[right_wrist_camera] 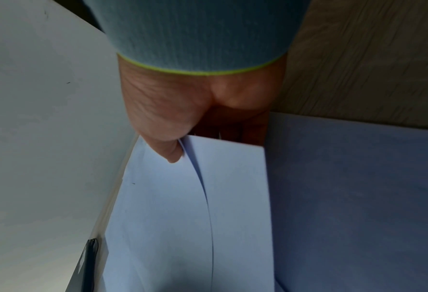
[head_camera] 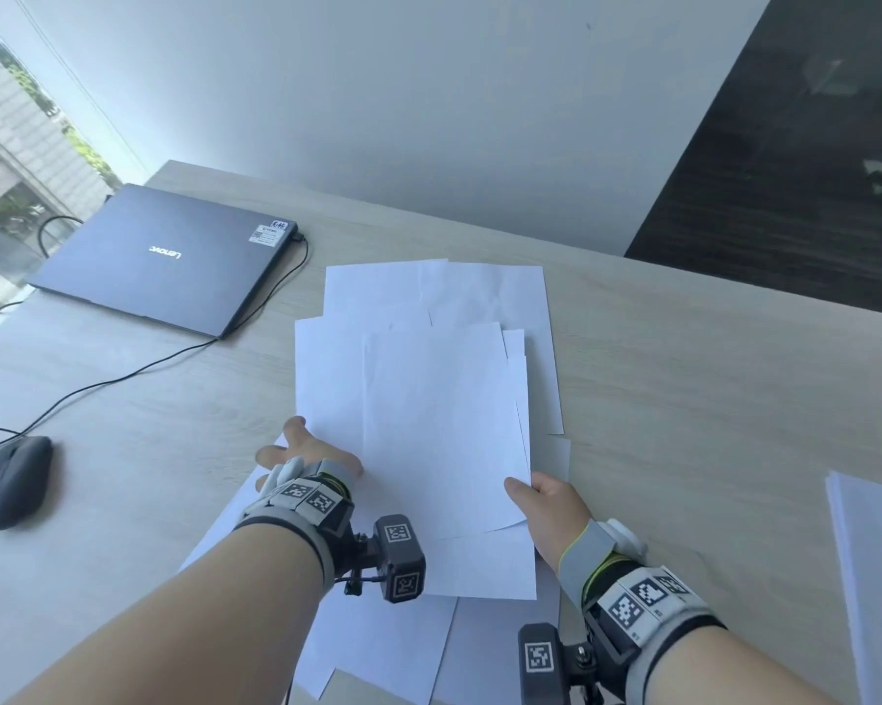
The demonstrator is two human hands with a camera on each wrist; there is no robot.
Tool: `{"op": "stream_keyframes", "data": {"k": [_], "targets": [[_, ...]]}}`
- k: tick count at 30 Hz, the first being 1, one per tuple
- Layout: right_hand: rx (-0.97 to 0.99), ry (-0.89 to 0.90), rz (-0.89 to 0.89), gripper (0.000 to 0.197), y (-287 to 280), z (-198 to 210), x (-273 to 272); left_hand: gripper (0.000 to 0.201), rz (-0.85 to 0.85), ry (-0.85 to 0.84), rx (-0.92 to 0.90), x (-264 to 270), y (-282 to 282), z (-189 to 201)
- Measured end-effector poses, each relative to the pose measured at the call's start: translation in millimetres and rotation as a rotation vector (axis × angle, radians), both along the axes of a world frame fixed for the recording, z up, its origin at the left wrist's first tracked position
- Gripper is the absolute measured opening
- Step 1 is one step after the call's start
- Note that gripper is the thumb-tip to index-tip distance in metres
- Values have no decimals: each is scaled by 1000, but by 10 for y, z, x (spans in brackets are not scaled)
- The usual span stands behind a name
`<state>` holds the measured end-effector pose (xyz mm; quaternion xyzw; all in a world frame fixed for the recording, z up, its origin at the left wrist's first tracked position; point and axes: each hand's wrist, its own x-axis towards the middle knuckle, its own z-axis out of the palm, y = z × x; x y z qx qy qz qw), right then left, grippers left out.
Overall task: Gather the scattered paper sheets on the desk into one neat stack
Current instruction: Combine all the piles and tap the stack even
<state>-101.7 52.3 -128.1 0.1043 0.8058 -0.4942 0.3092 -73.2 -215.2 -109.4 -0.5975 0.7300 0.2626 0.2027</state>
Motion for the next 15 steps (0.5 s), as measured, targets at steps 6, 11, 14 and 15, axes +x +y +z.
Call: {"op": "stream_keyframes", "data": {"k": [6, 11, 14, 15], "targets": [[-28, 13, -16, 51, 108, -42, 33, 101, 52, 8, 18, -13, -35, -12], [-16, -11, -48, 48, 253, -62, -5, 103, 144, 117, 66, -51, 28, -63], [-5, -14, -68, 40, 357, -80, -32, 69, 125, 212, 52, 31, 30, -14], [-12, -20, -78, 37, 394, -79, -35, 58, 117, 271, 64, 70, 31, 7]]}}
